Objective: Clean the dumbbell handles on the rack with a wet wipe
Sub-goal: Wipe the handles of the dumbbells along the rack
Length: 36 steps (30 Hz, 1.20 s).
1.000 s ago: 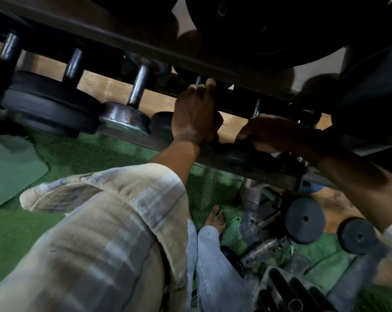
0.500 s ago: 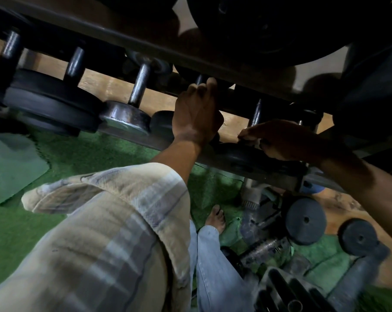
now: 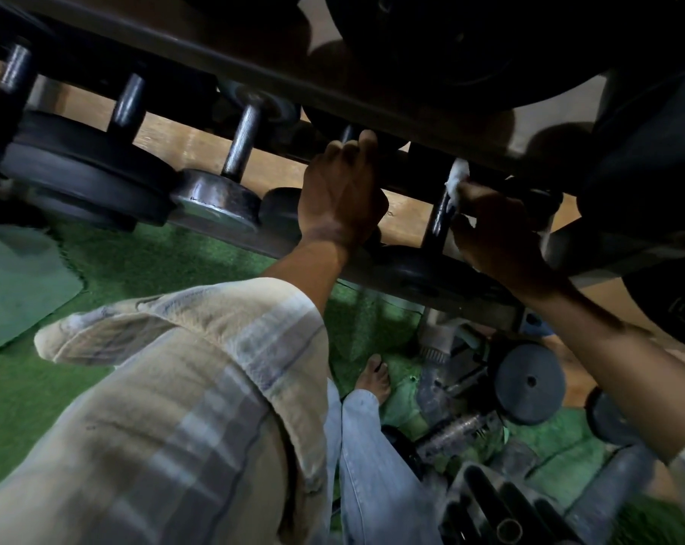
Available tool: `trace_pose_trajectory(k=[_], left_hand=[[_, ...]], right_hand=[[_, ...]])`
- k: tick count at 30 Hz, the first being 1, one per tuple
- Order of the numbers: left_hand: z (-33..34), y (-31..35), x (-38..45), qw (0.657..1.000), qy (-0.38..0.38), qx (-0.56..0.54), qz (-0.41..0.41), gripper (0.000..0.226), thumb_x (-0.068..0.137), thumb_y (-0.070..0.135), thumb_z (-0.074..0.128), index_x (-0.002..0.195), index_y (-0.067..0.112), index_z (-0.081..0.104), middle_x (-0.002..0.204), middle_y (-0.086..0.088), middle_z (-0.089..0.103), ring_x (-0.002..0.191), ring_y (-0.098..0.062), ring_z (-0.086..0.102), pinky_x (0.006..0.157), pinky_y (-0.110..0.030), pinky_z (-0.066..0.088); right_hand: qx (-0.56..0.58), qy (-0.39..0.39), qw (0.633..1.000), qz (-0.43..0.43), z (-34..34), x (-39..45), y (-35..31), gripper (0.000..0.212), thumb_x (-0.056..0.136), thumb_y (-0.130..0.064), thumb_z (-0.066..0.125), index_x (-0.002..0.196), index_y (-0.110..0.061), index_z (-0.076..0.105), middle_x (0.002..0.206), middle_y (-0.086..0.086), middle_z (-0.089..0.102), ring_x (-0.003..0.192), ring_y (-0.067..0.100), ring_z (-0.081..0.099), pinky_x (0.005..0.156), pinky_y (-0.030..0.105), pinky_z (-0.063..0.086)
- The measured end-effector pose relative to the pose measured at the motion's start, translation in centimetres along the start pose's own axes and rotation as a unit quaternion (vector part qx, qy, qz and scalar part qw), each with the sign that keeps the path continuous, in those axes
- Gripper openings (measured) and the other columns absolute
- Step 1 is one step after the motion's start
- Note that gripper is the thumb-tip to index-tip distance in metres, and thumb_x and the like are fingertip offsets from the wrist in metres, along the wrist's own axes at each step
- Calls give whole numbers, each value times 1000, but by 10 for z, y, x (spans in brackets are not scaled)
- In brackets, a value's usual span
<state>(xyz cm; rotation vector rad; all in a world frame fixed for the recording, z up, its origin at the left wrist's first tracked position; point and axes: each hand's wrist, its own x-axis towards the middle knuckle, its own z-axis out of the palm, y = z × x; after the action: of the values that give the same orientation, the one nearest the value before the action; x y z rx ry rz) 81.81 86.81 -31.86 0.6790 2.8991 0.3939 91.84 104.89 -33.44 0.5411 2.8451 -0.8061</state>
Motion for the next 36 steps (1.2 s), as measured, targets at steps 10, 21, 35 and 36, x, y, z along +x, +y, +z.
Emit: trace_pose_trajectory(k=[10,21,35,36], left_hand=[[-2,-1,0,999,13,-27,17,39,83,4,51,120,6,60,105,-17,70,104,-40,62,76,-42,43],[-1,-1,0,999,12,-27,16,35,82,2,50,116,5,59,102,-18,70,99,-40,63,71,-41,41],[3,-8,1,1000,14,6,14,47,84,11,47,130,4,54,104,-16,69,101,-38,62,81,-43,44],[2,-8,1,1000,11,11,10,45,85,13,45,129,6,54,105,-14,68,102,-36,61,85,-44,43]], right_hand=[[401,34,840,363,-2,32,-38,21,67,-26,67,82,-12,63,84,-2,56,81,14,54,70,29,45],[415,-44,829,372,40,47,57,6,80,-27,61,79,-22,57,62,-5,68,67,14,66,89,43,60],[140,-178,938,263,-7,-3,-8,32,89,-10,62,65,-8,42,68,6,46,65,22,48,67,36,40],[74,-172,944,271,-8,2,-14,27,88,-10,62,68,-12,44,73,10,53,71,29,55,71,37,45]])
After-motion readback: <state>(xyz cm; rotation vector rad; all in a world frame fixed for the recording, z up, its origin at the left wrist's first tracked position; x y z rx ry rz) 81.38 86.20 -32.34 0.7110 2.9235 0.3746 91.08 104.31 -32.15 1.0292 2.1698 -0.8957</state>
